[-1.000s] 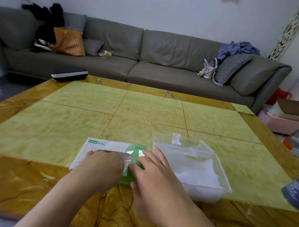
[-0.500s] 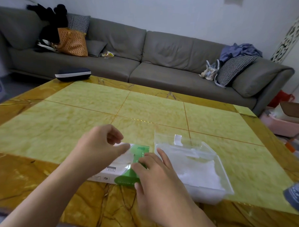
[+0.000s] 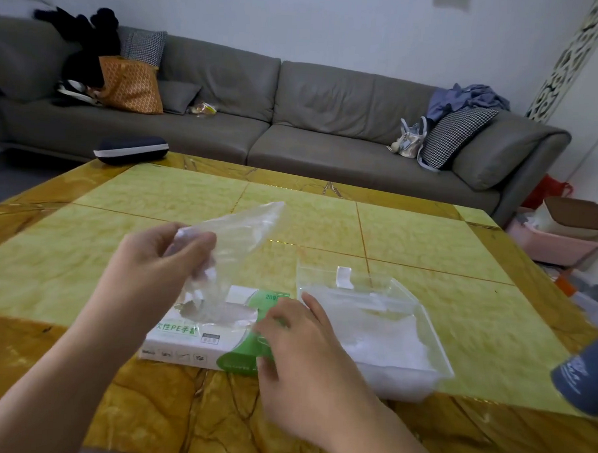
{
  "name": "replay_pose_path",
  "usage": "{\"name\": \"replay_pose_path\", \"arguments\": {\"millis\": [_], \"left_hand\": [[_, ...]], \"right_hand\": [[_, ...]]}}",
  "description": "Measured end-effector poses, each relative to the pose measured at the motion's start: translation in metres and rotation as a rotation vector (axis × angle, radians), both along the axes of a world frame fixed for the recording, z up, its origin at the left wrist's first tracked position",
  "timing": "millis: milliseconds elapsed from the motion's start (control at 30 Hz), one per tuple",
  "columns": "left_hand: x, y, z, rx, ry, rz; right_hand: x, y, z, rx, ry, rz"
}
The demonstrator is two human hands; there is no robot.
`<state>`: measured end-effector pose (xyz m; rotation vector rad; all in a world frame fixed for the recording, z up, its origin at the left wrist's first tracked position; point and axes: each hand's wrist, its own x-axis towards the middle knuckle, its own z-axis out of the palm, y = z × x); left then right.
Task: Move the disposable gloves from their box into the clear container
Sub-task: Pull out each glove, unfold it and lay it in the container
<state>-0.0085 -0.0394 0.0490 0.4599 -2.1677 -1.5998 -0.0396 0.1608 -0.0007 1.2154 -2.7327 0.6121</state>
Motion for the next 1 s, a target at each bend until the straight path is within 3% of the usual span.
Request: {"name": "replay_pose_path", "arguments": {"millis": [133,233,367,533,600,667,767,867,1000], "left_hand": [[0.001,0.015,-0.001,0.019,0.041,-0.152],[0.001,0.024,-0.003,-0.036,0.029,-0.304],[0.000,0.036,-0.009,-0.062,-0.051,-0.486],[0.002,0.034,-0.007,0.012,-0.205,-0.589],[0.003,0.035,-0.006,0.187,-0.254,-0.657],[0.000,0.037,-0.011,0.412,-0.187,-0.650],[-0.009,0.038,-0.019,0.554,-0.061,-0.496],[-0.013,0.034,-0.018,0.620,0.005,-0.349],[-0.010,0.032,-0.014,0.544,0.013,-0.406]], "right_hand": [[-0.010,0.009,0.024,-0.448,-0.288,-0.147],[-0.026,0.025,0.034,-0.830,-0.638,-0.229],[-0.040,0.041,0.039,-1.088,-0.935,-0.224],[-0.040,0.043,0.036,-1.084,-0.901,-0.193],[-0.039,0.043,0.038,-1.069,-0.878,-0.149],[-0.038,0.044,0.040,-1.032,-0.877,-0.116],[-0.038,0.049,0.043,-1.013,-0.901,-0.106],[-0.044,0.058,0.044,-1.019,-0.907,-0.147],[-0.049,0.068,0.045,-0.883,-0.880,-0.159]]}}
